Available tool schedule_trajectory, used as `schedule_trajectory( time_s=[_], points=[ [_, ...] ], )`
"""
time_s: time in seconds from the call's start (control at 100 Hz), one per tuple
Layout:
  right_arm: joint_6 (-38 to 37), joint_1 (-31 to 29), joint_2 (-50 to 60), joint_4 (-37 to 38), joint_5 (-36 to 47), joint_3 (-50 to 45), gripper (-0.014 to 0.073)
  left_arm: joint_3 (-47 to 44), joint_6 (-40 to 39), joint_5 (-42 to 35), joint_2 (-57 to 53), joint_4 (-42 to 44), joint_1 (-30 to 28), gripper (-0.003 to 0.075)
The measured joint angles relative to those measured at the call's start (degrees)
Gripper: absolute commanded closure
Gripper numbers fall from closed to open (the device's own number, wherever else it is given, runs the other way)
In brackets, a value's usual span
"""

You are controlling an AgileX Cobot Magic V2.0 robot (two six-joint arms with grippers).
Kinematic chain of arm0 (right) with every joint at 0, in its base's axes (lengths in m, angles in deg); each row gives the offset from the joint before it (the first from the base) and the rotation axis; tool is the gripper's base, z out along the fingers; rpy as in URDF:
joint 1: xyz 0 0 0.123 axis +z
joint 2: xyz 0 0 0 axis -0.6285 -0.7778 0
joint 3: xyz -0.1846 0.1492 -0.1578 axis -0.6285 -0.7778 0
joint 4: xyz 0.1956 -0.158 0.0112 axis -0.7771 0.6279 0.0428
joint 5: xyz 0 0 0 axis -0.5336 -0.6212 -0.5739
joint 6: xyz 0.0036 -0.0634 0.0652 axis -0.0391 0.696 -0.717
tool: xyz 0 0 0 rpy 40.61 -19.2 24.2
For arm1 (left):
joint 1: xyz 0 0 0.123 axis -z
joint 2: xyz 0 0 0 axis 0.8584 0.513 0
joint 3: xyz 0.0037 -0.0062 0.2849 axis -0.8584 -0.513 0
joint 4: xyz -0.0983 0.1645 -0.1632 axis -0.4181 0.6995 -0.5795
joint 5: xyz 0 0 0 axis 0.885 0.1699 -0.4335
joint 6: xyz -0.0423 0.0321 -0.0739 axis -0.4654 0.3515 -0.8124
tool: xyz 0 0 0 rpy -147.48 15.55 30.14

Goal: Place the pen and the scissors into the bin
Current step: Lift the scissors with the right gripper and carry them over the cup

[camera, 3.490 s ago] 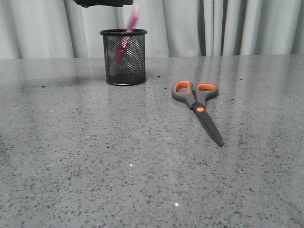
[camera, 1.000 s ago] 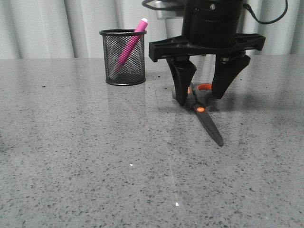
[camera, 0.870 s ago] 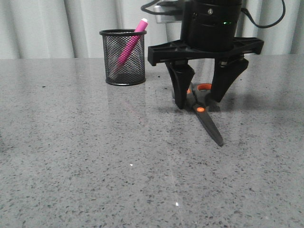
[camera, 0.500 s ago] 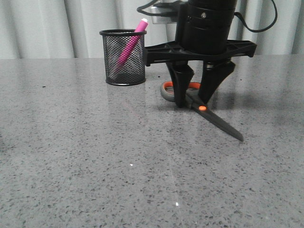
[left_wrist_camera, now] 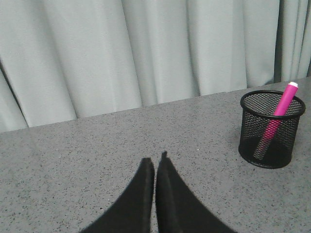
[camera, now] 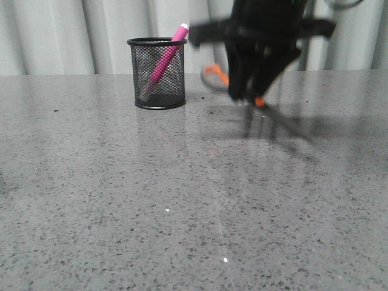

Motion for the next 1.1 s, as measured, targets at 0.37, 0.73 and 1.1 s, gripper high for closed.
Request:
schedule_trajectory(
  time_s=[0.37,0.73,1.1],
  points=[
    [0.13,0.0,20.51,0.2,56.15,-24.05,0.067,0.0,0.0,-0.13,0.0,-0.03,0.0,0.0739],
    [0.23,0.0,2.94,0.31,88.67,-18.91,0.067,0.0,0.0,-0.13,0.0,-0.03,0.0,0.0739],
    [0.23,0.0,-8.45,0.31,89.3,-8.08,0.067,0.0,0.0,-0.26,0.0,-0.03,0.0,0.0739]
  ],
)
